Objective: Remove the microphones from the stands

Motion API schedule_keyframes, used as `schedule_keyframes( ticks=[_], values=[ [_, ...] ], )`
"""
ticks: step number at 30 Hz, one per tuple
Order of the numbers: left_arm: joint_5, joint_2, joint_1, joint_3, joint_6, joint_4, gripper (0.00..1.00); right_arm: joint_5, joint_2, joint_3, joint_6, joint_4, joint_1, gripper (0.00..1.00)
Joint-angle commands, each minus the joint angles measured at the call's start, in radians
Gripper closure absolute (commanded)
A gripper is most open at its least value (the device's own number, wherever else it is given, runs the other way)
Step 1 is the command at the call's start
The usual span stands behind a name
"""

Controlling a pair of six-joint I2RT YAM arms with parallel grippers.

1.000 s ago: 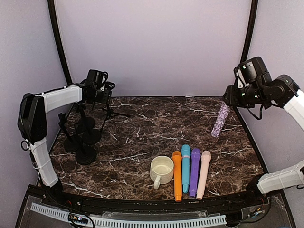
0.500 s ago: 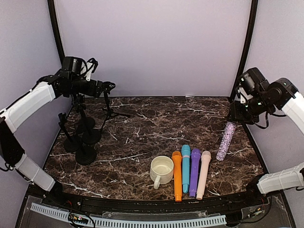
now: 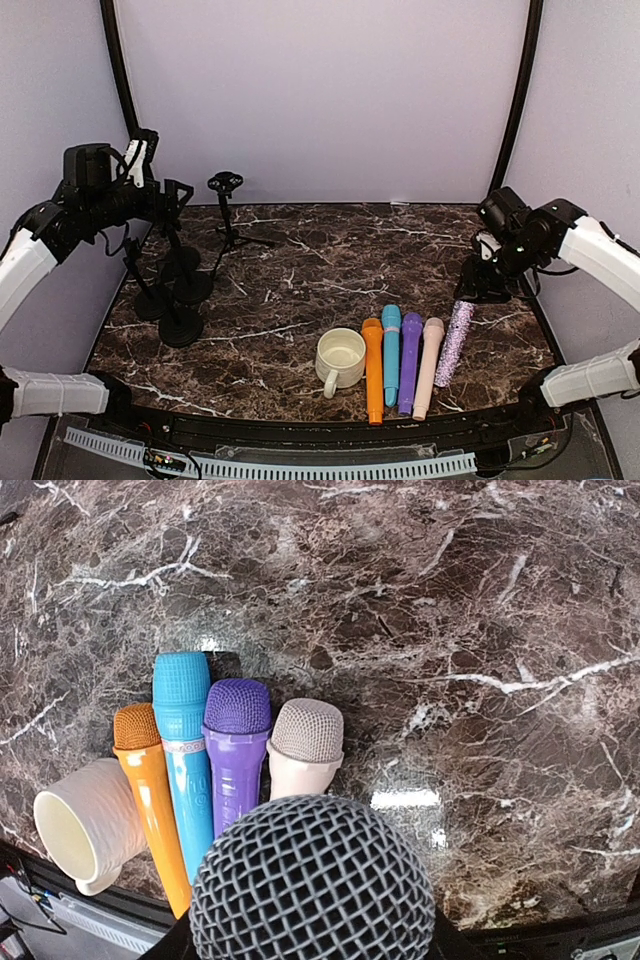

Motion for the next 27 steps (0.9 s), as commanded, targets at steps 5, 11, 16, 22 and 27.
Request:
schedule_keyframes(
  ticks=[5,11,16,22,27],
  values=[
    [-0.086,-0.211,0.006,-0.131,-0.041,0.015,0.08,-0.043,0.008,-0.142,0.064,0.059,0.004,0.87],
    [-0.125,-0.289,0.006,-0.191,-0.066,0.007,0.08,-0.021,0.051,-0.254,0.149,0.238,0.004,0.84],
    [-0.113,-0.318,0.005,-0.205,-0.080,-0.022,0.08,0.042,0.089,-0.275,0.206,0.326,0.003,0.82],
    [-0.114,-0.343,0.005,-0.211,-0.092,-0.054,0.08,0.064,0.139,-0.309,0.229,0.414,0.003,0.79],
    [-0.126,-0.360,0.006,-0.218,-0.089,-0.075,0.08,0.054,0.119,-0.350,0.248,0.462,0.003,0.67]
  ],
)
